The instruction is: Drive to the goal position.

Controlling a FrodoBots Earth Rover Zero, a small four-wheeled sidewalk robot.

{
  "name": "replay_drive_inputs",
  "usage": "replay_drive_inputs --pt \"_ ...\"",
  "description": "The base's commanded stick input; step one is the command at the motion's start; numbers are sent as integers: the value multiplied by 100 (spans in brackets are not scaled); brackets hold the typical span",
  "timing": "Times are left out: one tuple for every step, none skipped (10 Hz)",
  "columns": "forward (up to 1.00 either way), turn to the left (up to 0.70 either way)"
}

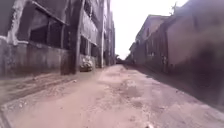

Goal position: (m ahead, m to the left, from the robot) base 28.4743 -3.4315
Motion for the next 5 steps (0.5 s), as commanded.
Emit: replay_drive_inputs --pt "60 0" --pt "60 0" --pt "60 0" --pt "60 0" --pt "60 0"
